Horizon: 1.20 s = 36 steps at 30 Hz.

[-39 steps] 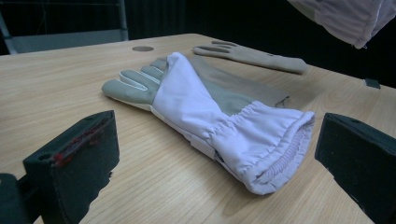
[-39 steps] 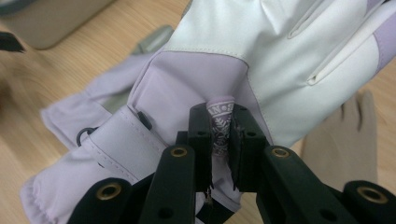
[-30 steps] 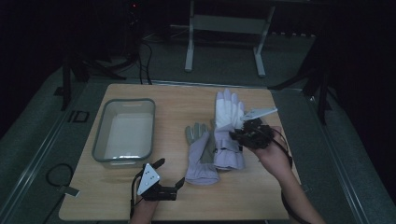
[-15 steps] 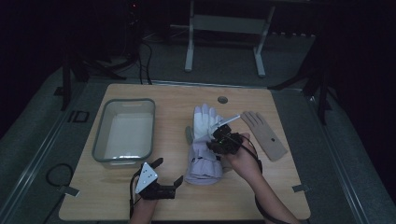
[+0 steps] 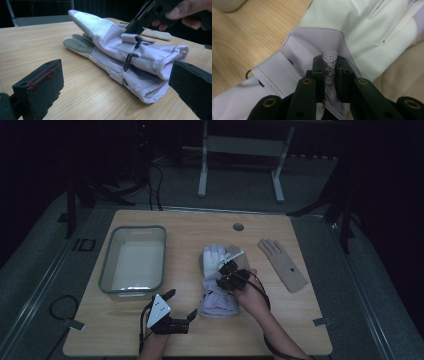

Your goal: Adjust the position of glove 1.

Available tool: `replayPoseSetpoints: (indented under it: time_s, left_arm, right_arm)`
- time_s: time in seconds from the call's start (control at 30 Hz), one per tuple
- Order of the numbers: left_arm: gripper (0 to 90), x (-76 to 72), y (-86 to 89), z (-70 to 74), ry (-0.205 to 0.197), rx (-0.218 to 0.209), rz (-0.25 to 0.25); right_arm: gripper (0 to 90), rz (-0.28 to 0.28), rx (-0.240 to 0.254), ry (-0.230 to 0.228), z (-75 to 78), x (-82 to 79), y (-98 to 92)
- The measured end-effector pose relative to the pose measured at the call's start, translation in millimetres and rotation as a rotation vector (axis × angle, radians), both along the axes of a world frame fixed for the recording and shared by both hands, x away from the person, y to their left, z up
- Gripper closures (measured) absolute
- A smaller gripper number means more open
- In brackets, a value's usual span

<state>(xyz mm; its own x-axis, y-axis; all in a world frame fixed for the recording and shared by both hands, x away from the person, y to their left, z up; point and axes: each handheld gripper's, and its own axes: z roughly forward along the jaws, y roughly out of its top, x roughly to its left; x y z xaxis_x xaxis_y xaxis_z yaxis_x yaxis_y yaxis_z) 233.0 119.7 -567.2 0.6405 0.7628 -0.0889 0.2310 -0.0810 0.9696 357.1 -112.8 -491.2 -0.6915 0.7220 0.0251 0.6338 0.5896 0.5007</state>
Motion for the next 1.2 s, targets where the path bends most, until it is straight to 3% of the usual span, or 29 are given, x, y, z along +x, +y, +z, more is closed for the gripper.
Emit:
replayPoseSetpoints:
  time_s: [0.07,0.1,0.17,0.23,0.37,0.43,0.5,0.6,0.7,0.77,0.83,0.93,1.0,1.07,1.13,1.2]
  left_arm:
    - [0.0,0.1,0.1,0.0,0.003,-0.005,-0.002]
    - [0.0,0.0,0.1,0.0,0.003,-0.005,0.000]
    - [0.0,-0.1,-0.1,-0.1,0.003,-0.010,-0.003]
    - [0.0,-0.2,-0.4,-0.2,0.003,-0.015,-0.001]
    - [0.0,-0.5,-0.6,0.1,0.003,-0.003,-0.004]
    - [0.0,-0.6,-0.9,0.7,0.002,0.006,-0.005]
    - [0.0,-1.5,-0.7,2.2,-0.002,0.005,-0.002]
    - [0.0,-3.6,0.6,7.1,-0.002,-0.029,-0.029]
    - [0.0,-6.9,-0.1,14.9,-0.022,-0.011,-0.027]
    - [0.0,-8.0,-1.9,20.5,-0.029,0.020,-0.018]
    - [0.0,-7.1,-4.0,25.6,-0.008,0.035,-0.008]
    - [0.0,-1.3,-7.9,33.6,0.073,0.059,-0.028]
    - [0.0,2.6,-9.7,36.7,0.128,0.064,-0.041]
    - [0.0,3.7,-11.1,37.8,0.141,0.049,-0.052]
    - [0.0,5.3,-13.2,38.8,0.166,0.076,-0.070]
    - [0.0,6.4,-14.6,39.3,0.198,0.077,-0.083]
  right_arm:
    - [79.1,0.025,-0.011,-0.009,-4.4,-0.2,3.6]
    - [78.8,0.065,-0.018,-0.025,-5.4,-1.5,6.1]
    - [78.5,0.086,-0.011,-0.015,-8.2,-1.4,9.8]
    - [77.7,0.107,-0.038,-0.036,-8.3,-3.2,15.5]
    - [70.7,0.122,-0.035,-0.041,-6.8,-2.2,17.7]
    - [65.7,0.123,-0.010,-0.044,-3.3,-2.1,14.9]
    - [57.0,0.129,0.025,-0.050,1.5,-3.6,11.2]
    - [43.1,0.138,0.065,-0.083,7.7,-7.2,5.3]
    - [26.7,0.147,0.135,-0.080,11.7,-8.7,-4.6]
    - [14.8,0.156,0.186,-0.101,11.9,-9.6,-12.0]
    - [13.5,0.180,0.214,-0.097,11.0,-9.7,-19.3]
    - [13.9,0.193,0.291,-0.130,9.0,-11.5,-32.5]
    - [15.6,0.177,0.290,-0.162,7.6,-12.4,-41.6]
    - [15.6,0.168,0.318,-0.175,6.4,-12.2,-51.3]
    - [15.1,0.162,0.335,-0.230,6.9,-13.6,-60.4]
    - [14.7,0.166,0.348,-0.219,8.5,-14.5,-68.2]
